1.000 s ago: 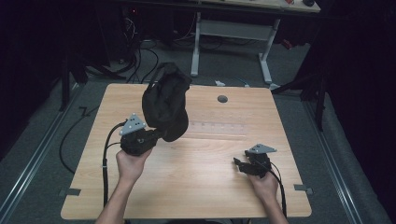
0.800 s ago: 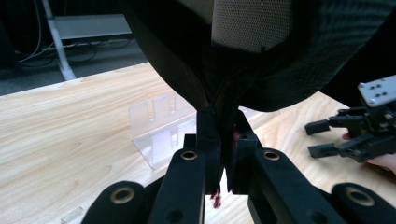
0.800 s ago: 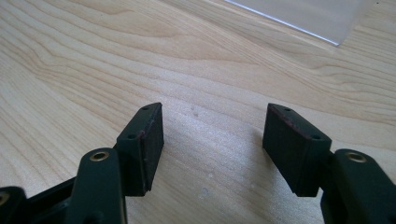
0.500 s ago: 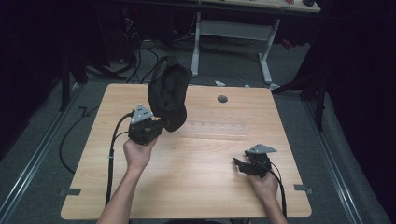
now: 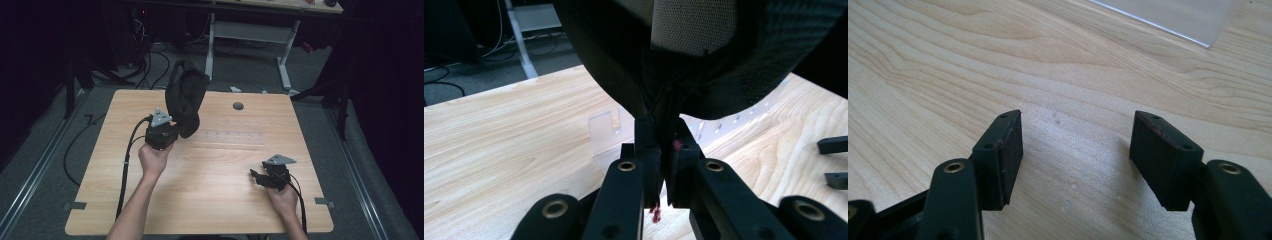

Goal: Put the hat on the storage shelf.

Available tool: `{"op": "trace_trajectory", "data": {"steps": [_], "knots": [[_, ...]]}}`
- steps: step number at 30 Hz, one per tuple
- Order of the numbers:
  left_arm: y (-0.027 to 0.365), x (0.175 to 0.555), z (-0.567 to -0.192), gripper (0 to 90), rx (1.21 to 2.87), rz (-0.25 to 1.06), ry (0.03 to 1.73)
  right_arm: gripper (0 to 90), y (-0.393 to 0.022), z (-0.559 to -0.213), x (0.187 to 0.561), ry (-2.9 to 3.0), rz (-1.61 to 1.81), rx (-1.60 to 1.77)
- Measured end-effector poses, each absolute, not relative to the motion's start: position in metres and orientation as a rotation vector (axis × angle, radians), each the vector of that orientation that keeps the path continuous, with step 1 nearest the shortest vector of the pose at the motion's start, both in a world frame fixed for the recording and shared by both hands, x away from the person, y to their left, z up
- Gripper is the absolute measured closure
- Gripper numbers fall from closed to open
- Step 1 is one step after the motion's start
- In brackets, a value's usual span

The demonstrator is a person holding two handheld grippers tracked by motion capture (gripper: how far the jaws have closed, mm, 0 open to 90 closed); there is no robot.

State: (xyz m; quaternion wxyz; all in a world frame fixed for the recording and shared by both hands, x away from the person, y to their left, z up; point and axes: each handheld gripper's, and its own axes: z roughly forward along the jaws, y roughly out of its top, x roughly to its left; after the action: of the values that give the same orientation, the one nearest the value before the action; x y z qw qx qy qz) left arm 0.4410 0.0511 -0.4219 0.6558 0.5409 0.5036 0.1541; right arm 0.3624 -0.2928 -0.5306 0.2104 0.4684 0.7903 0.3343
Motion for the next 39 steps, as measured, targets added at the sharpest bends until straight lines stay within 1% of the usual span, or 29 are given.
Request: {"op": "trace_trajectory", "data": {"steps": [23,35,39], "knots": [[0.045,0.447,-0.439,85.9,1.259,0.346,1.170,38.4,-0.293,-0.531,0.361,2.193,0.926,1.302],[0.044,0.445,-0.453,85.5,1.289,0.318,1.193,38.3,-0.293,-0.531,0.361,2.192,0.925,1.301],[0.047,0.445,-0.454,85.1,1.273,0.302,1.205,38.3,-0.293,-0.531,0.361,2.192,0.927,1.301]]}}
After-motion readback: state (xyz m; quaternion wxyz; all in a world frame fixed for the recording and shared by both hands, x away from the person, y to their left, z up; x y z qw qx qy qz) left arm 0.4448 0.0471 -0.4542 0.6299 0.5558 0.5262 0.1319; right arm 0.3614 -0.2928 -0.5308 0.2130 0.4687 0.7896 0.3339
